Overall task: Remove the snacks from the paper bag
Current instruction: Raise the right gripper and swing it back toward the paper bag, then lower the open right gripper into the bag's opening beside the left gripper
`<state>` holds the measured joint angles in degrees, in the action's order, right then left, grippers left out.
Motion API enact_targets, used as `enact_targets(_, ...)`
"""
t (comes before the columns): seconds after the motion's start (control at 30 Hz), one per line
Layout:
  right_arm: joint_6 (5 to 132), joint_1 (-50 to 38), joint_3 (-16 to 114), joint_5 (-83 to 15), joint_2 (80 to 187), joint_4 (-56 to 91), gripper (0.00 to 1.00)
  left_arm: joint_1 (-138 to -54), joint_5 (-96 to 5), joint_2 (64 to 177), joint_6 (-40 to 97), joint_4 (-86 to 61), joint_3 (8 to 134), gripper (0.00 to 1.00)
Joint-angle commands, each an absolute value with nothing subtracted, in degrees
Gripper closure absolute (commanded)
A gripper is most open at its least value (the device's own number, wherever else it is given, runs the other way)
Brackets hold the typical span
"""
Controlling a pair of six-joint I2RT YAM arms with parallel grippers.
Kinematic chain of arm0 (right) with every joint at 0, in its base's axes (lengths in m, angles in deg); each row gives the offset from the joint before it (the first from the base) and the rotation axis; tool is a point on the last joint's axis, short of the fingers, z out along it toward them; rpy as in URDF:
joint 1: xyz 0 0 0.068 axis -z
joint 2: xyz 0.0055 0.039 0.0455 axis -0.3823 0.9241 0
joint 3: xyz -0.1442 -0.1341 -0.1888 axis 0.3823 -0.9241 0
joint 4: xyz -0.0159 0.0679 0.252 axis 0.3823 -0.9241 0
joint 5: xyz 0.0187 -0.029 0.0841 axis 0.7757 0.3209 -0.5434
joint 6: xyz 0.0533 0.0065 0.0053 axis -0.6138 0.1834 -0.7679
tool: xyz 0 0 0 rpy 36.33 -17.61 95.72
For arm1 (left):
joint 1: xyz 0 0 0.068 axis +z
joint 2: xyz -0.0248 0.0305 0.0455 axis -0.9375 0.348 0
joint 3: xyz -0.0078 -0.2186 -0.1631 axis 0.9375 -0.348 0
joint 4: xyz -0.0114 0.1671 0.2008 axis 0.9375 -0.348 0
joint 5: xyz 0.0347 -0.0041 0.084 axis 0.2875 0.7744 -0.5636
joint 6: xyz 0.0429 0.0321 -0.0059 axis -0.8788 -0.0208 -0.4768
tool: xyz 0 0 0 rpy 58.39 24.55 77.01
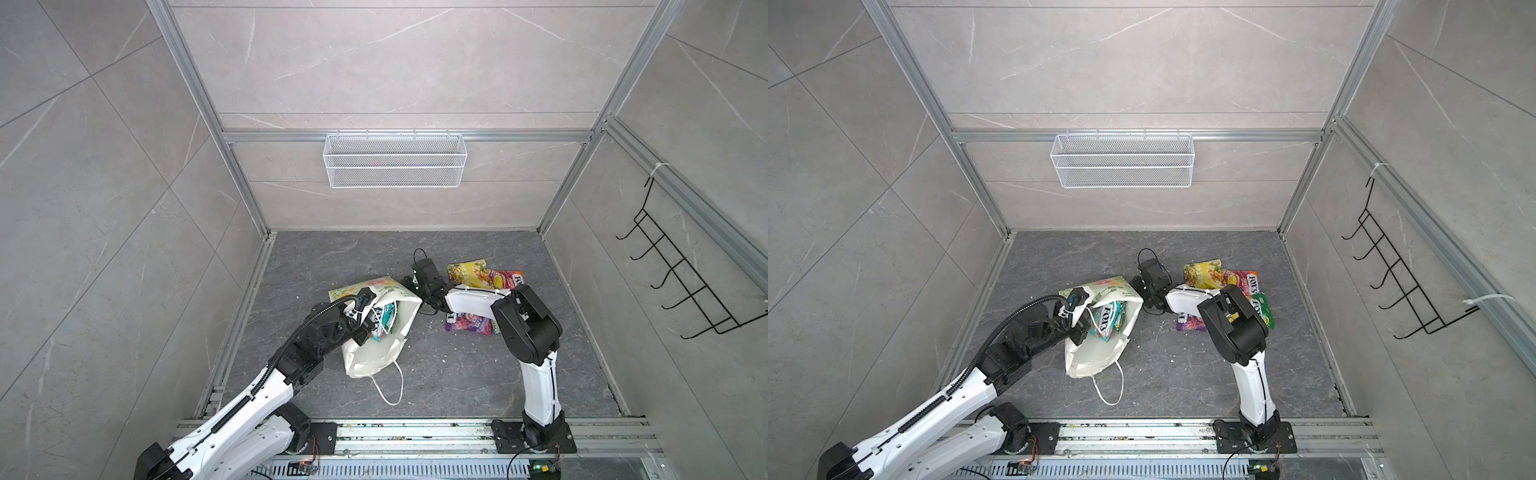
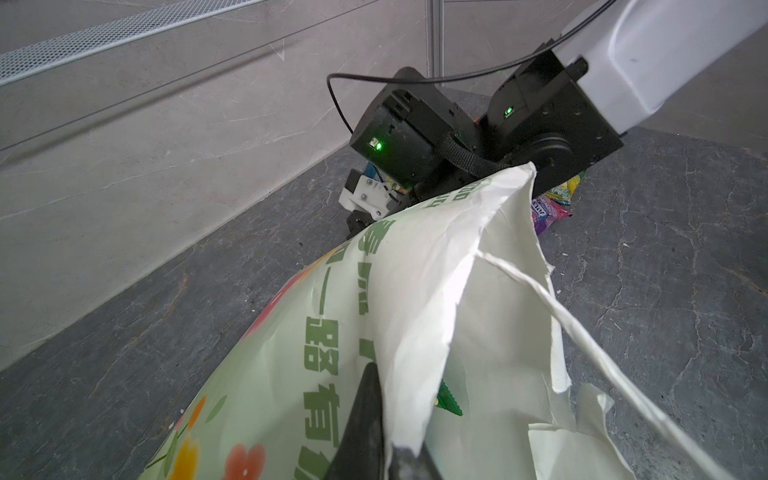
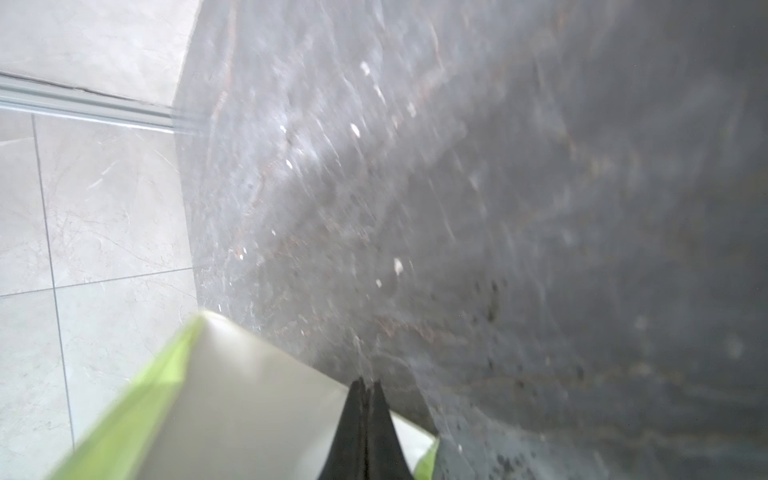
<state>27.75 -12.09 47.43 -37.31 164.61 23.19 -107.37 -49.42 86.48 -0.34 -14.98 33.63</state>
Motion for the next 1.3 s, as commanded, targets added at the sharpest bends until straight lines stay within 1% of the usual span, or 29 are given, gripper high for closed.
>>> enact_targets(0.0, 35.7, -11.5, 49.9, -35.9, 159.4, 14.9, 0.91, -107.6, -46.3, 86.5, 0.7, -12.7, 34.2, 1.00)
enact_targets(0.1, 41.5, -11.3, 49.6, -31.4, 153.4, 8.5, 0.89, -107.6, -45.8, 86.4, 0.7, -12.8, 34.2, 1.00)
enact_targets(0.2, 46.9, -11.4, 47.1, -29.1, 145.4, 5.4, 0.88, -107.6, -44.8, 87.3, 0.7, -13.3, 35.0, 1.00)
enact_targets(0.37, 50.7, -12.6, 35.3, -27.9, 130.0, 7.9, 0.88, -107.6, -43.0, 88.4, 1.3, -14.8, 36.6, 1.00)
enact_targets(0.53, 52.6, -19.2, 25.9, -29.1, 118.7, 9.7, 0.88, -107.6, -44.3, 87.9, 1.3, -17.8, 38.7, 1.00)
enact_targets(0.63, 51.6, -24.7, 20.6, -27.1, 114.9, 13.1, 0.90, -107.6, -44.7, 87.1, 1.2, -17.5, 39.2, 1.00)
enact_targets(0.83, 51.2, -34.0, 18.2, -19.2, 111.5, 14.0, 0.92, -107.6, -46.7, 87.5, 1.6, -18.2, 40.7, 1.00)
enact_targets(0.9, 53.2, -36.1, 18.6, -17.0, 110.2, 13.9, 0.92, -107.6, -46.9, 87.2, 1.7, -18.4, 40.6, 1.00)
enact_targets(1.0, 58.5, -39.4, 21.1, -16.3, 109.4, 13.5, 0.92, -107.6, -47.5, 86.9, 2.1, -16.8, 39.3, 1.00)
enact_targets(1.1, 61.3, -43.9, 23.6, -14.9, 112.9, 13.1, 0.92, -107.6, -47.4, 87.3, 2.3, -16.2, 39.1, 1.00)
enact_targets(1.27, 59.0, -48.0, 27.5, -12.1, 123.1, 12.6, 0.97, -107.6, -47.8, 87.9, 2.6, -14.8, 38.8, 1.00)
